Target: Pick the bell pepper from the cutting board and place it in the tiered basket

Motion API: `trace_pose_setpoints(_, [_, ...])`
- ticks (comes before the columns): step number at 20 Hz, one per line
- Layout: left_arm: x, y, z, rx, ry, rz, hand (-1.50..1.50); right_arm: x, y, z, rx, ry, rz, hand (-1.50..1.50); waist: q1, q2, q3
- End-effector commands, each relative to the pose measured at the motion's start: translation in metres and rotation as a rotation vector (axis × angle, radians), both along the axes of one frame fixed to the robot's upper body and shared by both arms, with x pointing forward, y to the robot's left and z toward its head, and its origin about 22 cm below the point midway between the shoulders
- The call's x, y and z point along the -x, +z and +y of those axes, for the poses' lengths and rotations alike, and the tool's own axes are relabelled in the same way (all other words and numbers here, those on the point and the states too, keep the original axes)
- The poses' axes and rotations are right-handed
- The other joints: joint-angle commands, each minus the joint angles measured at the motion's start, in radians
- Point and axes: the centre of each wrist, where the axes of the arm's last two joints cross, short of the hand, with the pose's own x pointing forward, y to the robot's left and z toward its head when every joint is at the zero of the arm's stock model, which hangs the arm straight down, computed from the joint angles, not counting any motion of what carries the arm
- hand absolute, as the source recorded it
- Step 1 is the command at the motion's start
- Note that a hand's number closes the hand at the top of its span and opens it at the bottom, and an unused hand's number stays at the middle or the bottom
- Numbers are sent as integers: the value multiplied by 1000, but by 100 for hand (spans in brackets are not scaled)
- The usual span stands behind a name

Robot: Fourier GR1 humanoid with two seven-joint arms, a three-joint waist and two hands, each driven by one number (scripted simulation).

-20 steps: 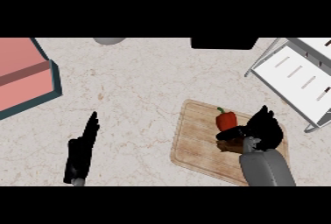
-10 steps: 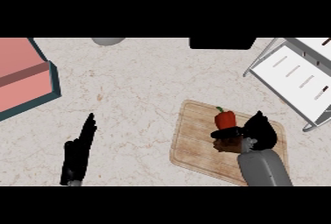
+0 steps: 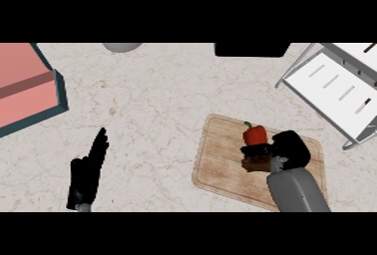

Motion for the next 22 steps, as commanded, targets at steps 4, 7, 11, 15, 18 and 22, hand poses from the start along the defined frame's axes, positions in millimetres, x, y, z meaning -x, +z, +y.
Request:
trace_pose_setpoints(4, [-4,10,10,-6,6,11,0,-1,-4,30,44,-122,89,150,0,8,10])
trace_pose_setpoints(7, [-4,0,9,6,-9,-6,0,-16,-5,39,141,-71,98,150,6,12,10])
trace_pose_setpoints(11, [5,-9,13,-12,1,14,0,-6,-12,35,222,-70,71,150,-6,9,9])
trace_pose_setpoints(15, [19,-2,3,9,30,8,0,19,12,-61,201,79,-88,150,-23,3,11])
trace_pose_setpoints(18, [9,-7,8,20,79,13,0,47,26,-137,149,263,-133,150,-66,-2,11])
trace_pose_setpoints(22, [24,-9,13,8,51,18,0,74,70,-175,141,216,-341,150,-50,-2,10])
